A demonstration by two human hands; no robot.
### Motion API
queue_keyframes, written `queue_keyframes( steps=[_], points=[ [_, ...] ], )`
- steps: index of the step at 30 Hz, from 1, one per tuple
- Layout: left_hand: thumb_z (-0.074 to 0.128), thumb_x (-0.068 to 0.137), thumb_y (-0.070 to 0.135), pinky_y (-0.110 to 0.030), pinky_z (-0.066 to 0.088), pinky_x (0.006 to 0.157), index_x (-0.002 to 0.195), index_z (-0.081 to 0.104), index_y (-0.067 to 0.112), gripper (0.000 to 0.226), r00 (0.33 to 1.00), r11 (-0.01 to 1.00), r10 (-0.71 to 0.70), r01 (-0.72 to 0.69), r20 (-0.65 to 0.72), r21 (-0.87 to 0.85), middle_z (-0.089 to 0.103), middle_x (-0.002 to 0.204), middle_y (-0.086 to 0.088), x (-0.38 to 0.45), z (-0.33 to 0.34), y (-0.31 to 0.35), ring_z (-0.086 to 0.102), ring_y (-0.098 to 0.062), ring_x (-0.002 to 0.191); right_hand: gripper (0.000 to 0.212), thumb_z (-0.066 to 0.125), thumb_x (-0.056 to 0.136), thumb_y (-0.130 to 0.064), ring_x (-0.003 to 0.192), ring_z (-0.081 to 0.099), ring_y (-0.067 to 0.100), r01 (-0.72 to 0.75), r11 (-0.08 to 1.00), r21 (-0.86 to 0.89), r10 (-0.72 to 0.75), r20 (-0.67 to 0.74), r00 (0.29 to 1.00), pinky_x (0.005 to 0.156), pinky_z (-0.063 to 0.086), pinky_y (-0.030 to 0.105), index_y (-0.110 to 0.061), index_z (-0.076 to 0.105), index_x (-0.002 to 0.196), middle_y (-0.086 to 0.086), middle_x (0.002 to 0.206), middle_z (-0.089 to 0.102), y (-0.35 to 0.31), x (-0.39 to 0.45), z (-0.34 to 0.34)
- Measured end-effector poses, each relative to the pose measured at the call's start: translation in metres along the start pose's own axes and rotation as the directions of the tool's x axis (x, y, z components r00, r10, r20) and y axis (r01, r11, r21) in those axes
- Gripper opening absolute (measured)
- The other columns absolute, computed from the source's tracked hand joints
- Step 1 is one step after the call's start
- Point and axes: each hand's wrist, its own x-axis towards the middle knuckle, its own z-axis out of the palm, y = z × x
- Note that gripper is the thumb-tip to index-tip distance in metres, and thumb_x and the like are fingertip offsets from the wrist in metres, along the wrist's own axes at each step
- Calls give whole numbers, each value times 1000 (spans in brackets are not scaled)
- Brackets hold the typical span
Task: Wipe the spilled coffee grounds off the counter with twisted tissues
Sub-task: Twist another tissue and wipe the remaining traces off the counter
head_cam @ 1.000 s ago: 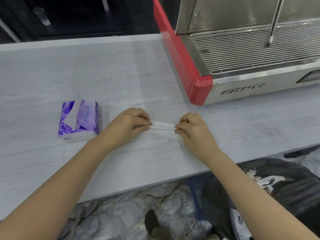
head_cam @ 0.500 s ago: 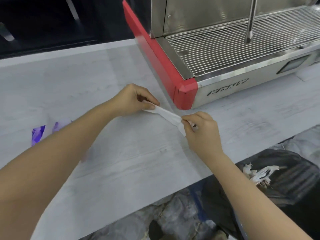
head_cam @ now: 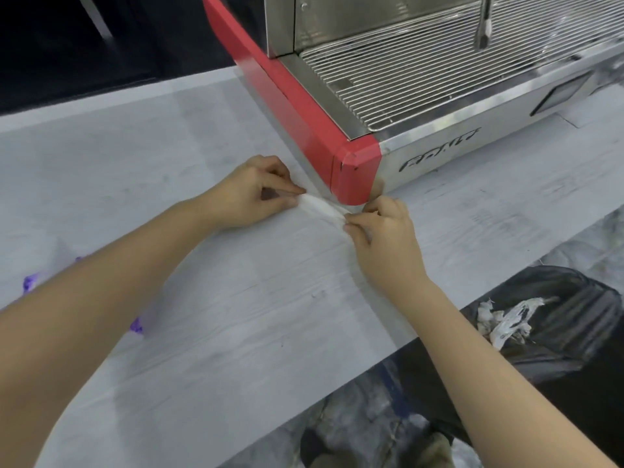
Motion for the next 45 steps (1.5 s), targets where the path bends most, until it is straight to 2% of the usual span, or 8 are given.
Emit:
queue_keyframes(
  steps=[5, 11, 16, 21, 25, 34, 39, 45],
  points=[
    [71, 89, 13, -36, 52, 84, 106, 78, 17, 19, 999, 998, -42, 40, -29, -42, 67, 97, -3, -10, 1, 7, 61, -19, 91, 18, 66, 78, 10, 80, 50, 28, -16, 999, 43, 17, -14, 1000, 67, 45, 35, -3, 76, 86, 11, 75, 57, -4, -1, 5],
    [62, 93, 6, -34, 47, 80, 115, 74, 21, 29, 999, 995, -17, 21, -42, 101, 62, 94, -4, -48, 5, 21, 54, -22, 88, 32, 63, 82, 12, 74, 42, 25, 104, 993, 51, -107, 55, 993, 59, 34, 33, -7, 75, 106, 4, 73, 40, -3, -13, -1],
    [53, 98, 18, -37, 48, 70, 121, 70, 24, 29, 999, 986, -11, 16, -34, 168, 59, 94, -5, -88, 11, 52, 51, -22, 85, 32, 64, 83, 12, 70, 40, 25, 221, 973, 69, -230, 170, 958, 53, 33, 33, -8, 74, 107, 8, 70, 41, -2, -29, -15],
    [36, 105, 30, -40, 48, 66, 123, 70, 22, 39, 997, 984, -55, 63, -47, 168, 59, 94, -6, -137, 24, 85, 50, -24, 82, 37, 67, 78, 14, 67, 39, 23, 356, 923, 148, -383, 260, 886, 49, 33, 32, -9, 75, 106, 8, 68, 43, 0, -53, -28],
    [54, 93, 2, -35, 47, 68, 119, 73, 16, 35, 990, 980, -90, 108, -110, 169, 61, 92, -7, -167, 33, 107, 53, -24, 80, 43, 68, 74, 18, 68, 39, 21, 428, 873, 233, -486, 346, 802, 50, 34, 31, -12, 76, 104, 7, 69, 45, -2, -58, -37],
    [61, 90, -8, -18, 40, 76, 121, 70, 16, 40, 880, 912, -356, 401, -313, 89, 55, 94, -2, -195, 22, 99, 51, -19, 82, 45, 61, 80, 15, 70, 43, 24, 642, 714, 280, -699, 329, 635, 53, 37, 34, -14, 73, 113, 9, 72, 46, -40, 12, -7],
    [52, 94, -3, -41, 44, 72, 124, 68, 16, 39, 873, 884, -349, 427, -341, 189, 52, 91, -6, -201, 30, 108, 49, -24, 82, 45, 63, 84, 9, 75, 40, 23, 661, 678, 322, -732, 380, 565, 57, 43, 37, -20, 71, 117, 4, 75, 39, -41, 16, 8],
    [49, 91, 2, -44, 40, 61, 127, 67, 14, 42, 847, 819, -353, 485, -396, 307, 51, 84, -8, -201, 65, 148, 45, -25, 73, 37, 61, 90, 0, 80, 37, 17, 676, 629, 384, -773, 402, 491, 59, 42, 39, -25, 71, 116, 0, 79, 38, -24, 24, -2]
  ],
)
